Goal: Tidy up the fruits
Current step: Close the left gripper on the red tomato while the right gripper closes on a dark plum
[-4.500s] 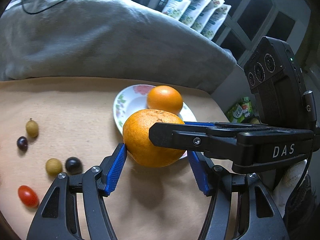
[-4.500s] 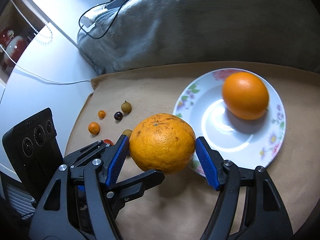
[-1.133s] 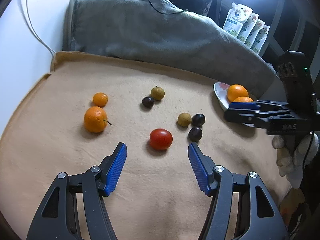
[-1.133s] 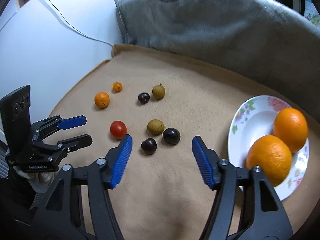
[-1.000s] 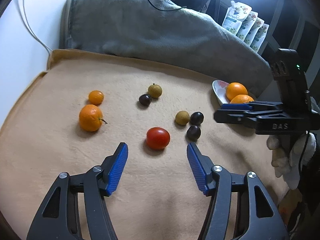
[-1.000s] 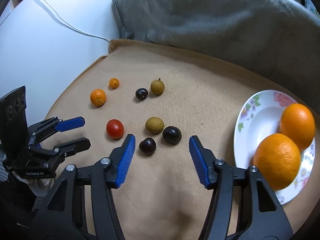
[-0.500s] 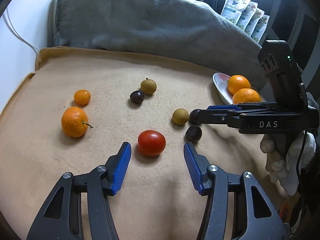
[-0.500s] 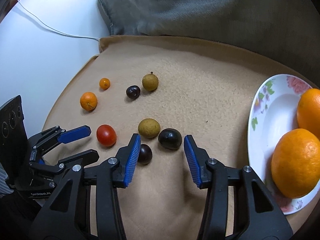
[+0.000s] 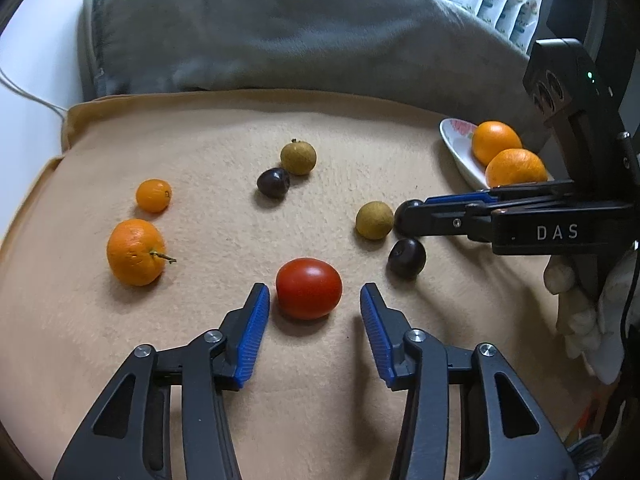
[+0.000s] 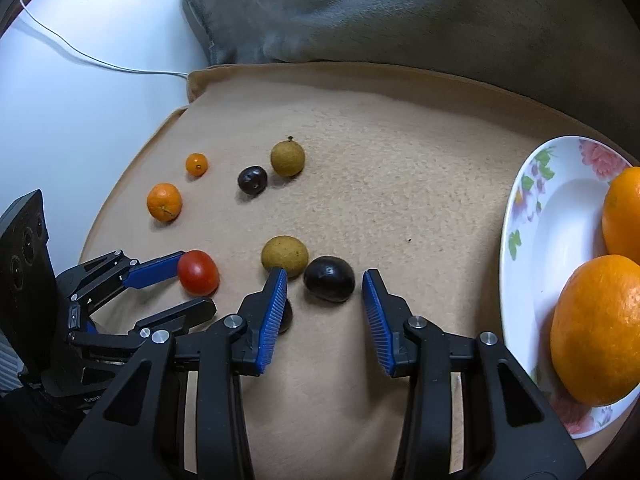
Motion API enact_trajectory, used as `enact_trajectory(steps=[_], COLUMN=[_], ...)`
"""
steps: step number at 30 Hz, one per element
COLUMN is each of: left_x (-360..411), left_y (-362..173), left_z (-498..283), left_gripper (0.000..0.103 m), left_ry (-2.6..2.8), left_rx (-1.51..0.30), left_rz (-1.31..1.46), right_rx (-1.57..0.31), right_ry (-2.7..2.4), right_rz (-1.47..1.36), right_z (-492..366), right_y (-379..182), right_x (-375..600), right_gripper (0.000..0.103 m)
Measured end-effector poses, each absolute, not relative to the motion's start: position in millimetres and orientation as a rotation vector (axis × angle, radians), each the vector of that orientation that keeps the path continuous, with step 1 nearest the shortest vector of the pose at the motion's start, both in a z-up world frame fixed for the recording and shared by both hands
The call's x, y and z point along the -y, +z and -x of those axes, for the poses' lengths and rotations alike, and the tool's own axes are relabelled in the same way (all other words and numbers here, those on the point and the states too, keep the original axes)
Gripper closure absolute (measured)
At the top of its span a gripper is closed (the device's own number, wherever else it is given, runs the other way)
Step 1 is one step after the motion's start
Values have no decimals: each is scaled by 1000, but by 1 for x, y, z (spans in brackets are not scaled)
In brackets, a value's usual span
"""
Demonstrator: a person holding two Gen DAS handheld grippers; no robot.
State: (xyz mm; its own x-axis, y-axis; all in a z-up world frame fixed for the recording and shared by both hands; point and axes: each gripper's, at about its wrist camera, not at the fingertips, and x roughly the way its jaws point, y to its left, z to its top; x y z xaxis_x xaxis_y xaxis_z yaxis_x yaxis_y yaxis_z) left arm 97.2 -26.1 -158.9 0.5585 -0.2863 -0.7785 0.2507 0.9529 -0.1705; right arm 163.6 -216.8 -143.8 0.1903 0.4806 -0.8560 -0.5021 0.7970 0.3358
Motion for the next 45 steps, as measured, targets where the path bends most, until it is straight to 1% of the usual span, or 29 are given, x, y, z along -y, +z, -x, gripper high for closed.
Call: enact_trajectory(steps=[2,7,10,12,13,21,29,45], left_x=[27,26,25,23,22,19,19,71], left_y=[-160,-162,-163,-164,-165,-164,-151,-113], left_z=[-99,-102,-104,-106,-107,-103,-100,-119], left_gripper=[61,64,69,71,71,71,71,71], left_ry=[-315,-307,-299,-304,-306,-309,-331,-440], left_rx=[-929,-938,-940,-943,-944,-937,-909,-829], left_rz=[37,41,43,57,63,81,109,102], right_rx=[-1197,-1204,-1202,-1199,-1200,-1175,-1099,-960], right_ry=[688,683,683,687,691,681,676,570], right_rz=[28,33,47,60,57,51,9,-54], right_z=[-165,-168,-169,-168,-168,-163,-151,-122], right_y=[-145,-148,-149,-149,-149,-144,-117,-67], right_x=[216,214,210,208,208,210,231,314], right_gripper=[67,68,68,71,75,76,76,76])
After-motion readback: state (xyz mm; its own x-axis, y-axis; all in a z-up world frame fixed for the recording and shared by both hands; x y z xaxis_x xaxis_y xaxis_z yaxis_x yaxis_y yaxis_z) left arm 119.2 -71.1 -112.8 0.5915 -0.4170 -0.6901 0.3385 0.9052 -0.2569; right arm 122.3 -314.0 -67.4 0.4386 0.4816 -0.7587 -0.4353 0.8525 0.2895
